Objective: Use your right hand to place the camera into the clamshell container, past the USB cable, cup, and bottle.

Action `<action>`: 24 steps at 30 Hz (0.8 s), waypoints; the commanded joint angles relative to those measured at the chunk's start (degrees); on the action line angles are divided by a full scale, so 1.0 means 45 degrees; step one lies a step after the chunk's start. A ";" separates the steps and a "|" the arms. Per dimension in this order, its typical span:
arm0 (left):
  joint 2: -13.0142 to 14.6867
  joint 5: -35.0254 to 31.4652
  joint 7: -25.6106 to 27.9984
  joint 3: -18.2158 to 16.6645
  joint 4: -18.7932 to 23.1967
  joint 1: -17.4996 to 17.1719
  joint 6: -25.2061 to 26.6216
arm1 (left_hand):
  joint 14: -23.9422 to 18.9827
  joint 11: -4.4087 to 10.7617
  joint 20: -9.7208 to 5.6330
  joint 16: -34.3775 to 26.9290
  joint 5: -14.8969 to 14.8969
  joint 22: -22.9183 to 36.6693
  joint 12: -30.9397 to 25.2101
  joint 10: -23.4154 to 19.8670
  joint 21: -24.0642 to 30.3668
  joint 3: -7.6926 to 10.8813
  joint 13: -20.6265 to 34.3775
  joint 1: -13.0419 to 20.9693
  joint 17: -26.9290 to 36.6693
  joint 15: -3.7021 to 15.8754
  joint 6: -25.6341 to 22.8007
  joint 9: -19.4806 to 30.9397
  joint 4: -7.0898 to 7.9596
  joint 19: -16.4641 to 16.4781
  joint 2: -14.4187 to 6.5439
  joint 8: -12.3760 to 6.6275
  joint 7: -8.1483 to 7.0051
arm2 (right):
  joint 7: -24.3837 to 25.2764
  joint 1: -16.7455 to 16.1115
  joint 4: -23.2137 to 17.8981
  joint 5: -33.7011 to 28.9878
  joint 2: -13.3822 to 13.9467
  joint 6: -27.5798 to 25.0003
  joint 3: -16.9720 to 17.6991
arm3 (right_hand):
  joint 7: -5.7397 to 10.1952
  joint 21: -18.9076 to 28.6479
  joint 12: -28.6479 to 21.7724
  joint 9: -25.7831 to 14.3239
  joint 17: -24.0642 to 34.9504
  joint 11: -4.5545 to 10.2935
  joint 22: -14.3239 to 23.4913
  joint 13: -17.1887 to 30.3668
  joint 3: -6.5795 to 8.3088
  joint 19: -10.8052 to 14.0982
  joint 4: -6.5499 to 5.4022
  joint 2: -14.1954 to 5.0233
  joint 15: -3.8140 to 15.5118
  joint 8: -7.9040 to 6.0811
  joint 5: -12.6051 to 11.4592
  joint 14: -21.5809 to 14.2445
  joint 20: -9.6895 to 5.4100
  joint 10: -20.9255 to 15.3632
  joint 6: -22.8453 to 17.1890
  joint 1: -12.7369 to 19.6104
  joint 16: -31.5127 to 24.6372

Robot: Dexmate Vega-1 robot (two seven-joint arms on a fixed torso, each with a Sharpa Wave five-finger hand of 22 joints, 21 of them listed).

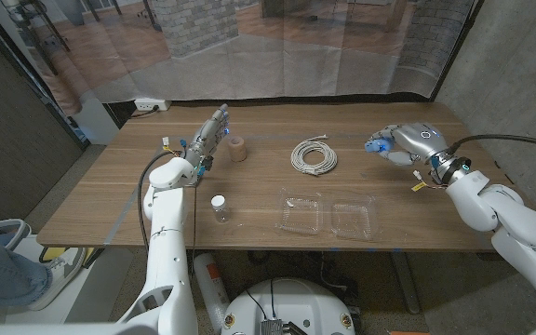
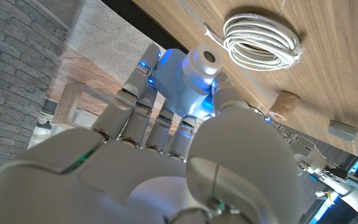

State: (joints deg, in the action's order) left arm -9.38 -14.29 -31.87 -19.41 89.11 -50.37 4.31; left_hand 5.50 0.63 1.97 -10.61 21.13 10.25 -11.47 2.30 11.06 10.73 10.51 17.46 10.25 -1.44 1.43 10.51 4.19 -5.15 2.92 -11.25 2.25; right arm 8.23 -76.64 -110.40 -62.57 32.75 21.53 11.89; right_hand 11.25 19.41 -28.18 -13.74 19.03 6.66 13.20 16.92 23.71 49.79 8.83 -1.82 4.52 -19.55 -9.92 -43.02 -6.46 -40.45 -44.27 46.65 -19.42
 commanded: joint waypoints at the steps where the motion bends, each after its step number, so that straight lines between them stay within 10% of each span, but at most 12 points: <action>1: 0.0020 -0.0008 0.0022 -0.0052 -0.0029 0.0015 0.0027 | 0.0017 -0.0044 0.0027 -0.0040 -0.0005 0.0030 -0.0038 0.0018 0.0098 -0.0067 0.0060 0.0143 0.0062 -0.0026 -0.0068 0.0066 0.0006 -0.0015 -0.0044 -0.0038 0.0008 | 0.0228 -0.0296 -0.0198 0.0030 -0.0108 0.0633 0.0249 | 0.0190 0.0088 -0.0102 -0.0247 0.0058 0.0272 0.0064 0.0040 0.0019 -0.0032 -0.0081 -0.0761 0.1247 -0.0110 -0.0071 -0.0150 0.0019 -0.0384 -0.0417 0.0611 0.0033; 24: 0.0113 0.0063 -0.0057 -0.0104 -0.0411 0.0278 -0.0082 | 0.0018 0.0000 0.0026 -0.0038 -0.0025 0.0030 -0.0039 0.0013 0.0095 -0.0112 0.0061 0.0174 0.0062 -0.0017 -0.0078 0.0066 0.0007 -0.0024 -0.0071 -0.0038 0.0009 | 0.0898 -0.0826 -0.0259 0.0244 -0.0390 0.1798 0.0791 | 0.0189 0.0208 -0.0116 -0.0306 0.0124 0.0330 0.0095 0.0090 0.0024 -0.0066 -0.0067 -0.0797 0.1287 -0.0161 -0.0088 -0.0223 -0.0007 -0.0486 -0.0595 0.0676 0.0069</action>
State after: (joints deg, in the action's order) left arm -8.96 -14.40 -31.83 -19.62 88.11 -49.66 4.36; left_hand 5.50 0.63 1.97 -10.61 21.13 10.25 -11.47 2.30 11.06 10.25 10.51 17.76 10.25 -1.44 1.43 10.51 4.19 -5.15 2.62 -11.25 2.25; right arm 10.35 -79.14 -111.43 -62.14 31.47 26.79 14.15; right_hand 11.11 19.96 -28.38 -13.74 19.30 6.63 13.47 17.03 23.71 49.80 8.83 -1.91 4.72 -19.81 -9.99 -43.42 -6.45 -41.05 -44.54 46.56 -19.42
